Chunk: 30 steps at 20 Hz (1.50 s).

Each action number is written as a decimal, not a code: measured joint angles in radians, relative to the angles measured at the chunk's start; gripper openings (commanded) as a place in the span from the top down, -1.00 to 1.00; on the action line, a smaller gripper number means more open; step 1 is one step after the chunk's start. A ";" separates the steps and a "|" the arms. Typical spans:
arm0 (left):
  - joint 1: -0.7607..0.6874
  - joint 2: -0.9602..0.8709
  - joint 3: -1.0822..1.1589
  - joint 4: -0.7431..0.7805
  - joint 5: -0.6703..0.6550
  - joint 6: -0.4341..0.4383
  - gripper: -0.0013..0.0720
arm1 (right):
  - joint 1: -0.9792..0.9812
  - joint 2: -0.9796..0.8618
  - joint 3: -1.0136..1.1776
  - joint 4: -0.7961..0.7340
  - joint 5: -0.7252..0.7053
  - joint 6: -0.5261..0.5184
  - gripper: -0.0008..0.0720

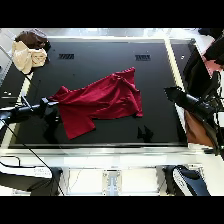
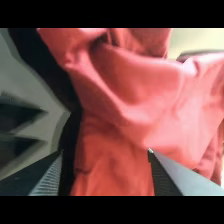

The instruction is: Fold the shirts.

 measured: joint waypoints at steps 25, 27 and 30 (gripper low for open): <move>-0.075 0.129 0.065 0.079 -0.048 0.005 0.93 | 0.001 -0.285 -0.409 0.477 0.106 0.065 -0.34; -0.074 0.134 0.065 0.079 -0.058 0.005 0.93 | 0.002 -0.391 -0.415 0.629 0.102 -0.052 -0.34; -0.074 0.138 0.065 0.079 -0.069 0.005 0.93 | 0.033 -0.513 -0.385 0.785 0.090 -0.182 -0.34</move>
